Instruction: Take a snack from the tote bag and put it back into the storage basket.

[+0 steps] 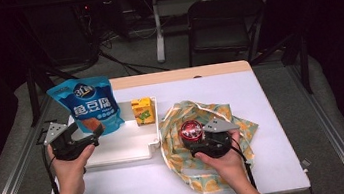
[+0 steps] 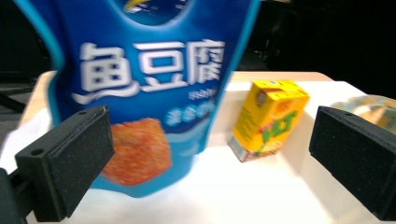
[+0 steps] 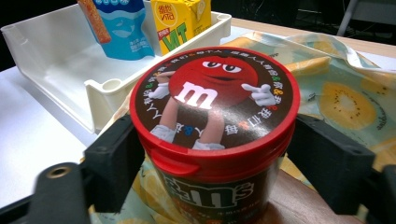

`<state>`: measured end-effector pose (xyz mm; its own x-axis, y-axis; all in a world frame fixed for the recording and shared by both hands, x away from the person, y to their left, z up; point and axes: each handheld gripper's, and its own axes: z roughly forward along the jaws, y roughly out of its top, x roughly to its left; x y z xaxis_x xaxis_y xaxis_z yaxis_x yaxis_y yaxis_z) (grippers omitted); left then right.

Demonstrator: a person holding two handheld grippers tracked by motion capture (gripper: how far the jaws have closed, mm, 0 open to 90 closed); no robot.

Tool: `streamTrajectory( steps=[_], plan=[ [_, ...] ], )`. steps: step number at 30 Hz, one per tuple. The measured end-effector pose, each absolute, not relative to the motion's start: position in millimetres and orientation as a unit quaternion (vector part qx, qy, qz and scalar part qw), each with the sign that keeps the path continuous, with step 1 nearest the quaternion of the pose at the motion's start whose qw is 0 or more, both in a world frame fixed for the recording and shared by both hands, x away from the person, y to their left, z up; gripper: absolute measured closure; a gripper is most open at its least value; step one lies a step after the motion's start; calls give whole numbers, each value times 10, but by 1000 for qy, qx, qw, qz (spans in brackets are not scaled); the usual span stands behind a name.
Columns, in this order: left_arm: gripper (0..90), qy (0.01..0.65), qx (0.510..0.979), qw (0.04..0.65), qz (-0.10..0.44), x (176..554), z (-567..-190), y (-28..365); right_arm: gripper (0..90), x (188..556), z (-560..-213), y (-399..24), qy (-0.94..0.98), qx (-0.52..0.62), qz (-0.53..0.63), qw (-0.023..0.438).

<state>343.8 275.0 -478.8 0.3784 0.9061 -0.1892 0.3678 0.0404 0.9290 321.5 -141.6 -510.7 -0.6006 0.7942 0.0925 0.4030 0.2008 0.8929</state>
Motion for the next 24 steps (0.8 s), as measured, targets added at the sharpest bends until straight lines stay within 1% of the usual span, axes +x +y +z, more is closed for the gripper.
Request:
streamTrajectory(
  steps=[5,8,10,24],
  plan=[
    [0,479,654,530,249,3335,-4789,2590,227,3215,-5114,-1380,748,397,488,209],
    [0,465,670,521,253,3277,-4823,2466,235,3216,-5122,-1362,749,399,483,217],
    [0,456,678,522,244,3246,-4844,2388,244,3207,-5121,-1349,748,397,480,227],
    [0,384,730,528,201,3091,-4938,1778,256,3147,-5004,-1431,741,400,488,231]
  ],
)
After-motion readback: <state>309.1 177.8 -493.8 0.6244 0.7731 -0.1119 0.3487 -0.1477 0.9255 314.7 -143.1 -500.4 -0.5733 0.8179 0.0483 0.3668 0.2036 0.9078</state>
